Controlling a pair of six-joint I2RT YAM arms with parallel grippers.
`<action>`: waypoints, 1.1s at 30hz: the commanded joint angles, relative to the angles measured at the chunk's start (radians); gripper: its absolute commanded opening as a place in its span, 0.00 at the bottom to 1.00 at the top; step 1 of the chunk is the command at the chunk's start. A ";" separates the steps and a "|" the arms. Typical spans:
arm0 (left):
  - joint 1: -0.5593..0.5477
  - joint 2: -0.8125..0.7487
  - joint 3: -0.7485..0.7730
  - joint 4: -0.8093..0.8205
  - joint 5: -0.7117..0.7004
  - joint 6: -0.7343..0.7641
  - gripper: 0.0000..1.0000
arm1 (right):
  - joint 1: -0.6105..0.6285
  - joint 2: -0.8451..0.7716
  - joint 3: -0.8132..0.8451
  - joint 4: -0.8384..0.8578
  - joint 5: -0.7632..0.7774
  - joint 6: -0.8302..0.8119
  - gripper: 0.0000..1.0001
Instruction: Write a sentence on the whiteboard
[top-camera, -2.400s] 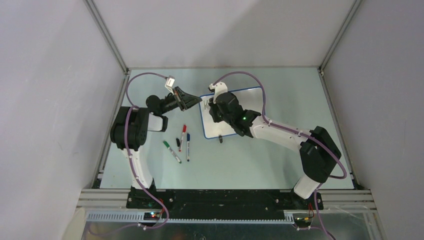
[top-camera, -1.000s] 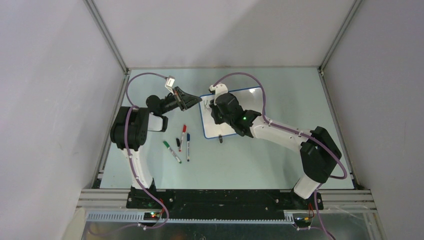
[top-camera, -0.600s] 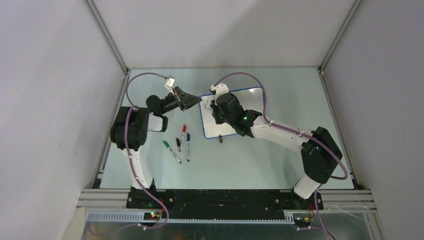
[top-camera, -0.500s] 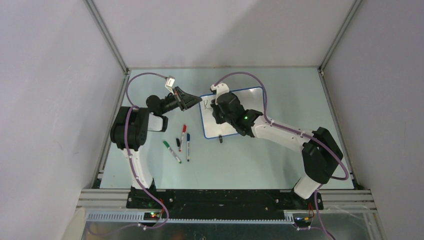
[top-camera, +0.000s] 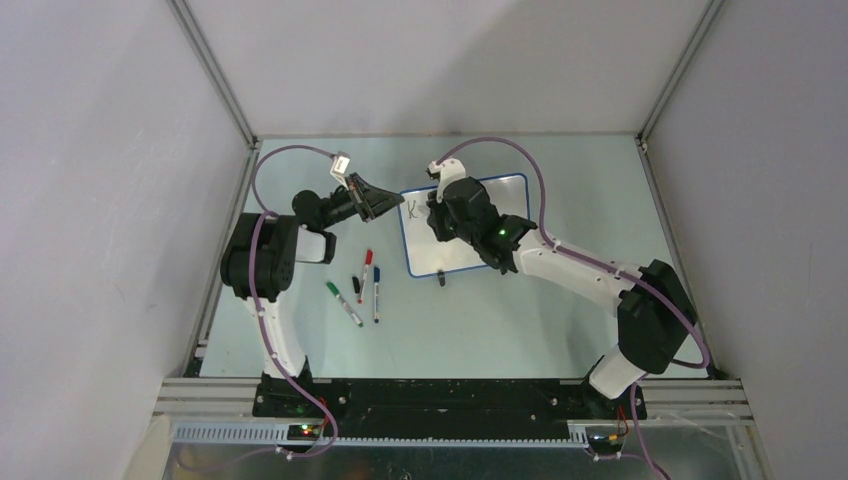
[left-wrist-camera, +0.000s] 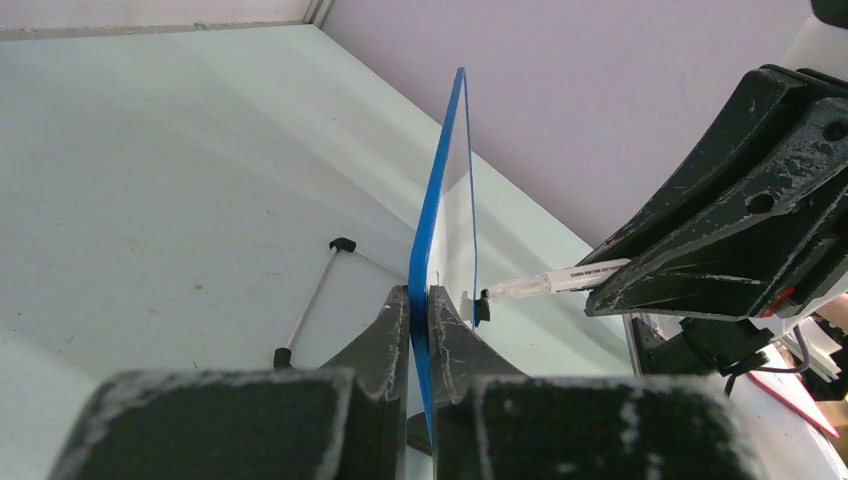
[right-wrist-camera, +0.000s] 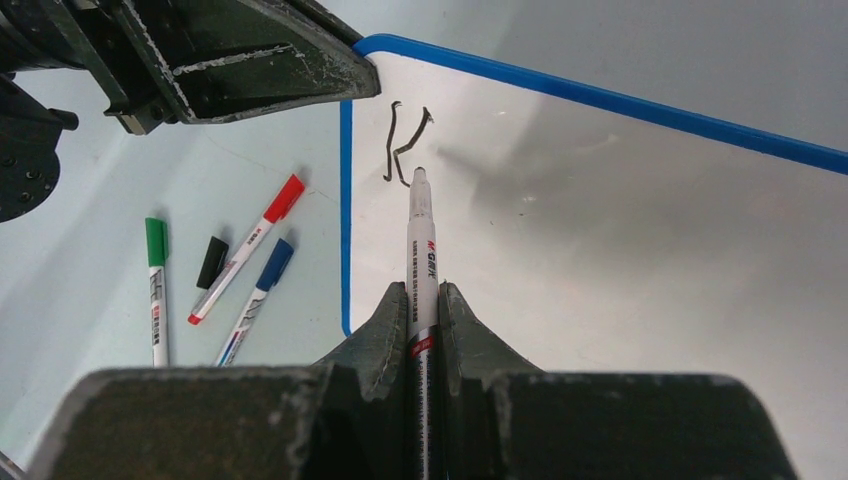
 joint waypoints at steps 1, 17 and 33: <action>0.002 -0.041 -0.003 0.056 0.014 0.039 0.00 | -0.008 -0.029 0.013 0.036 0.020 -0.006 0.00; 0.007 -0.067 -0.006 -0.079 -0.028 0.126 0.00 | -0.009 -0.046 -0.036 0.074 0.070 0.002 0.00; 0.006 -0.072 -0.010 -0.088 -0.028 0.136 0.00 | -0.013 -0.018 0.008 0.076 0.032 0.022 0.00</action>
